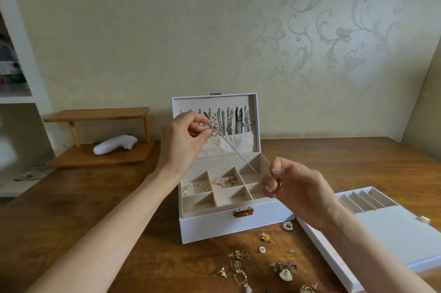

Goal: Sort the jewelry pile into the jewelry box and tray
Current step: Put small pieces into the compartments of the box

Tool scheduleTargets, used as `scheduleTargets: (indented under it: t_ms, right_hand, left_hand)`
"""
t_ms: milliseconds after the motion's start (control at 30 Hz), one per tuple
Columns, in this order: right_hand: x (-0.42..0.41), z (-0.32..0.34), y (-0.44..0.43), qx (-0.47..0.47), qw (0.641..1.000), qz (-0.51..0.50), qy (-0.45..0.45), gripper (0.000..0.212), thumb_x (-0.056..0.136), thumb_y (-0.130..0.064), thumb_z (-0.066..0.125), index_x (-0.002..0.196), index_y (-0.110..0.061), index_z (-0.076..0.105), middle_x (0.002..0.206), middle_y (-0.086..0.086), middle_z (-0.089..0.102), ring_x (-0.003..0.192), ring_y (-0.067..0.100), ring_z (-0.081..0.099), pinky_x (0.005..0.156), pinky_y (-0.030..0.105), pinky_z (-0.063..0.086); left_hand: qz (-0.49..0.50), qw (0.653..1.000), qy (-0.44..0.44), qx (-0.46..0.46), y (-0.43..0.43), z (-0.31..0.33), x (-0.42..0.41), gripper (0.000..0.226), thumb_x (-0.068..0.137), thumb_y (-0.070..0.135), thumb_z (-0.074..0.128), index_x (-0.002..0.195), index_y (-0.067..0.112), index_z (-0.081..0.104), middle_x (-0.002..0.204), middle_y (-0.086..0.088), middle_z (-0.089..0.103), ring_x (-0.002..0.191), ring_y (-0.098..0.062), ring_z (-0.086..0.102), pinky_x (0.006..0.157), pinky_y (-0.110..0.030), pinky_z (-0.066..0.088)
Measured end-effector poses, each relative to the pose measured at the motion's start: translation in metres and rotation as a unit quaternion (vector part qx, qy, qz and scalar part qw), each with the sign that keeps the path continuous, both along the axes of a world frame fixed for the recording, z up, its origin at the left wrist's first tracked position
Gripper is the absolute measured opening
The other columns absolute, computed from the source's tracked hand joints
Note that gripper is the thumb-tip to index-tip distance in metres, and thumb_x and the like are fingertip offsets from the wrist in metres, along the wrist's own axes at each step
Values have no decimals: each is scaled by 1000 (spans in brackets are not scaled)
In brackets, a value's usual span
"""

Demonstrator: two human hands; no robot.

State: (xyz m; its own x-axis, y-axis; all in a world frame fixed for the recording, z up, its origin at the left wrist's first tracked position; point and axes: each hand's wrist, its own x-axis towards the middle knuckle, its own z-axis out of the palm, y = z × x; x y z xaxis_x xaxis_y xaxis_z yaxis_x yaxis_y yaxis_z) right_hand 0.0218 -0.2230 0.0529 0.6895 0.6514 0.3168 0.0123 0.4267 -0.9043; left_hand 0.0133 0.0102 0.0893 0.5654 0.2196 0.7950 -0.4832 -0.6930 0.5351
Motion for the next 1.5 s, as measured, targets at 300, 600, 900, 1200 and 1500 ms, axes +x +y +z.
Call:
scheduleTargets:
  t_ms: [300,600,900,1200,1500]
  right_hand:
    - [3,-5,4,-61,998,27,17,20,58,-16,61,59,-8,43,53,9,44,52,18,39,51,26,38]
    - [10,-4,-4,-138,990,22,-11,21,67,-19,63,63,-8,46,56,12,48,53,20,44,53,27,39]
    - [9,17,41,-159,965,-188,-88,33,72,-28,73,97,-7,70,79,5,71,62,14,64,55,23,52]
    - [16,1,56,-81,987,-136,-5,6,82,0,64,77,1,62,70,14,69,61,19,68,58,25,56]
    - [20,-10,49,-91,984,-146,-37,13,70,-17,71,74,-5,70,60,7,64,52,14,55,51,20,48]
  left_hand:
    - [28,999,-12,11,7,-2,6,18,76,5,76,91,7,67,73,-1,65,69,-12,64,67,-28,55]
    - [2,993,-52,103,7,-4,4,12,79,-2,71,89,3,69,82,-5,61,65,-9,63,58,-17,52]
    - [-132,991,19,4,-26,-13,-20,17,78,0,71,92,6,64,75,-5,67,65,-8,69,60,-22,57]
    - [-140,972,179,57,-10,2,-19,16,77,-7,70,81,8,66,63,1,67,57,-11,68,57,-20,55]
    - [-56,941,283,175,17,37,-6,7,85,11,67,79,10,66,73,3,66,42,-5,56,43,-12,39]
